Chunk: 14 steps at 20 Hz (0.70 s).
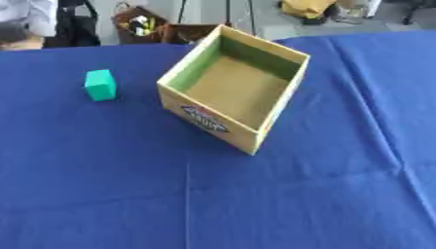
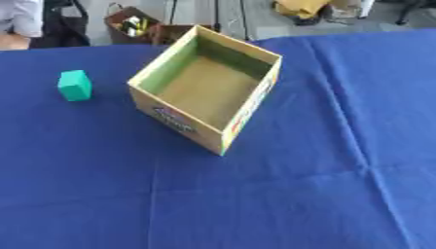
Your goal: Pick up objects on the table and place them in the box.
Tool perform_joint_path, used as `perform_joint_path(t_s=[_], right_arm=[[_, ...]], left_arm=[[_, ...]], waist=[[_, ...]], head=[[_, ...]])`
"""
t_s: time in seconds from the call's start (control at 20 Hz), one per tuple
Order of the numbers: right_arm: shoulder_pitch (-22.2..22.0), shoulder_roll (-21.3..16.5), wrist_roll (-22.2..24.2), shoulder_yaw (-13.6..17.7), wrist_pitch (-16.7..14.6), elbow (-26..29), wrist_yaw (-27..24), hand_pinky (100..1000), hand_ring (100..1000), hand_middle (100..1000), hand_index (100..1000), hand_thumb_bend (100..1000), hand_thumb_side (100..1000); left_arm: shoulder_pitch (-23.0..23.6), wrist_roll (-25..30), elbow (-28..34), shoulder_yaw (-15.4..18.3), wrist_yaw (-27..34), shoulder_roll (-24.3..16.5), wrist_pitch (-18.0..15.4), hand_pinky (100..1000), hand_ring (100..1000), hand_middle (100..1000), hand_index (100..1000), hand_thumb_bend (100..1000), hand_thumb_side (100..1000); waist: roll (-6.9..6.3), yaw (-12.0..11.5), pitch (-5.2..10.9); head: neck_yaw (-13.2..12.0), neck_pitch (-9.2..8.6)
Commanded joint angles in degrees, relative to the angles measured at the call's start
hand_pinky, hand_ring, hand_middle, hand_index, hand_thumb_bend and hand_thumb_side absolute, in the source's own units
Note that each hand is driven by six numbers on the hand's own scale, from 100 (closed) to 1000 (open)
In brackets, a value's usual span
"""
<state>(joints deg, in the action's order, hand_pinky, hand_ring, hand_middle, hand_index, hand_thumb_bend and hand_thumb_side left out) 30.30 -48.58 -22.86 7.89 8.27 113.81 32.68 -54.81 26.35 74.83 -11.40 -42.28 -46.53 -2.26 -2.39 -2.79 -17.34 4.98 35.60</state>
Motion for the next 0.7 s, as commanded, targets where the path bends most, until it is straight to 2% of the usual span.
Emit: perform_joint_path(t_s=[0.05, 0.1, 0.3, 0.45, 0.6, 0.65, 0.7], right_arm=[[0.86, -0.98, -0.17, 0.15, 0.32, 0.79, -0.49, 801, 908, 837, 848, 100, 1000], [0.93, -0.93, -0.17, 0.08, 0.33, 0.79, -0.55, 801, 907, 836, 848, 100, 1000], [1.07, -0.69, -0.15, -0.08, 0.34, 0.79, -0.78, 799, 902, 831, 846, 100, 1000], [1.13, -0.47, -0.13, -0.18, 0.28, 0.79, -1.00, 799, 900, 827, 846, 100, 1000], [1.35, -0.29, -0.08, -0.34, 0.18, 0.79, -1.19, 797, 897, 823, 844, 100, 1000], [1.43, -0.25, -0.07, -0.40, 0.16, 0.79, -1.24, 797, 897, 823, 844, 100, 1000], [1.50, -0.21, -0.05, -0.45, 0.15, 0.79, -1.27, 797, 895, 820, 843, 100, 1000]], left_arm=[[-2.62, 2.69, -3.85, -0.75, -2.81, 1.53, -2.42, 961, 977, 971, 1000, 619, 915], [-3.19, 3.52, -5.21, -0.95, -3.62, 2.41, -3.25, 960, 969, 968, 1000, 605, 900], [-5.81, 6.87, -10.65, -1.42, -6.40, 5.11, -6.60, 957, 966, 963, 1000, 673, 906], [-7.40, 9.38, -14.26, -1.26, -8.47, 6.76, -9.04, 959, 971, 967, 1000, 692, 902], [-8.50, 12.00, -16.63, -1.05, -11.01, 7.84, -10.07, 960, 972, 962, 1000, 765, 906], [-8.82, 12.84, -17.23, -0.84, -11.86, 8.30, -10.05, 960, 972, 962, 1000, 765, 906], [-9.09, 13.58, -17.78, -0.59, -12.73, 8.76, -10.01, 963, 980, 992, 1000, 813, 905]], waist=[[0.10, 0.12, 0.89], [0.12, 0.21, 0.86], [0.14, 0.43, 0.82], [0.12, 0.49, 0.81], [0.14, 0.61, 0.79], [0.15, 0.65, 0.76], [0.16, 0.70, 0.72]], head=[[-0.29, -0.81], [-0.36, -0.89], [-0.57, -0.94], [-0.81, -0.94], [-1.13, -1.09], [-1.25, -1.17], [-1.37, -1.25]])
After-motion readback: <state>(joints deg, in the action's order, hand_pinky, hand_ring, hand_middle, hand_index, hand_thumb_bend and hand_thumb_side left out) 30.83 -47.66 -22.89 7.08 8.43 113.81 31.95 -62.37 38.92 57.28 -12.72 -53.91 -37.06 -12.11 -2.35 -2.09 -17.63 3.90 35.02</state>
